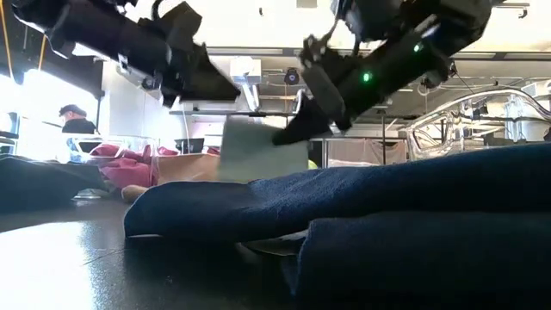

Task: Sort towels by color in basket
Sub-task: Put the light blue towel into the left transparent bin

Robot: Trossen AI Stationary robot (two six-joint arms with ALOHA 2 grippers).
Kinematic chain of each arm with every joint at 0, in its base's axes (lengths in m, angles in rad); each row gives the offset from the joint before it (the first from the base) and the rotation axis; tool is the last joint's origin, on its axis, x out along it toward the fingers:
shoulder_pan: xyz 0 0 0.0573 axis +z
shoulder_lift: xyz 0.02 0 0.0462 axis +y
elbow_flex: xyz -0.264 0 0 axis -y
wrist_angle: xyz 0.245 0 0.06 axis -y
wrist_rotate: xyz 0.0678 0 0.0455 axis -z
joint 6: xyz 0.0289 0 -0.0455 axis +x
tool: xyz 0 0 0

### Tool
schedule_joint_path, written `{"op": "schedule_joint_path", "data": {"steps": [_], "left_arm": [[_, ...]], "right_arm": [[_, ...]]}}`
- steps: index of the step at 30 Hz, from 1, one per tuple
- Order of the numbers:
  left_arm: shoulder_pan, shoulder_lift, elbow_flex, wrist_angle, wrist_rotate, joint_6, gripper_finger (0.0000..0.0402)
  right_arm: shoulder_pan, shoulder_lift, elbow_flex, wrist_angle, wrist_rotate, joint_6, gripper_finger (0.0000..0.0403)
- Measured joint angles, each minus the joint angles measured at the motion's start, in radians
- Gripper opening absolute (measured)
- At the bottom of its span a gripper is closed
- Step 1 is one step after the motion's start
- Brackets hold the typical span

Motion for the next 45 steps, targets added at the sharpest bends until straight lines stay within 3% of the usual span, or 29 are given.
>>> {"op": "schedule_joint_path", "data": {"steps": [6, 11, 14, 19, 26, 29, 34, 40, 45], "left_arm": [[-0.136, 0.000, 0.001, 0.254, 0.015, 0.331, 0.0090], [-0.216, -0.001, 0.001, 0.274, 0.015, 0.515, 0.0090], [-0.225, 0.015, 0.001, 0.282, 0.026, 0.574, 0.0092], [-0.197, 0.084, 0.001, 0.347, 0.080, 0.574, 0.0121], [-0.132, 0.181, 0.011, 0.376, -0.019, 0.527, 0.0166], [-0.113, 0.209, 0.016, 0.366, 0.007, 0.495, 0.0174], [-0.080, 0.246, 0.016, 0.367, 0.149, 0.468, 0.0171], [-0.035, 0.295, 0.032, 0.360, 0.121, 0.425, 0.0160], [-0.031, 0.333, 0.033, 0.357, 0.121, 0.474, 0.0131]], "right_arm": [[0.107, -0.034, 0.000, 0.055, 0.133, 0.004, 0.0004], [0.155, -0.035, -0.001, 0.158, 0.214, -0.061, 0.0005], [0.164, -0.035, -0.001, 0.192, 0.208, -0.082, 0.0003], [0.152, -0.030, -0.001, 0.233, 0.169, -0.081, 0.0005], [0.147, -0.030, -0.001, 0.238, 0.141, -0.076, 0.0004], [0.147, -0.030, -0.001, 0.237, 0.142, -0.074, 0.0004], [0.147, -0.030, -0.001, 0.243, 0.141, -0.074, 0.0005], [0.146, -0.030, -0.001, 0.250, 0.118, -0.074, 0.0005], [0.147, -0.030, -0.001, 0.259, 0.093, -0.106, 0.0006]]}}
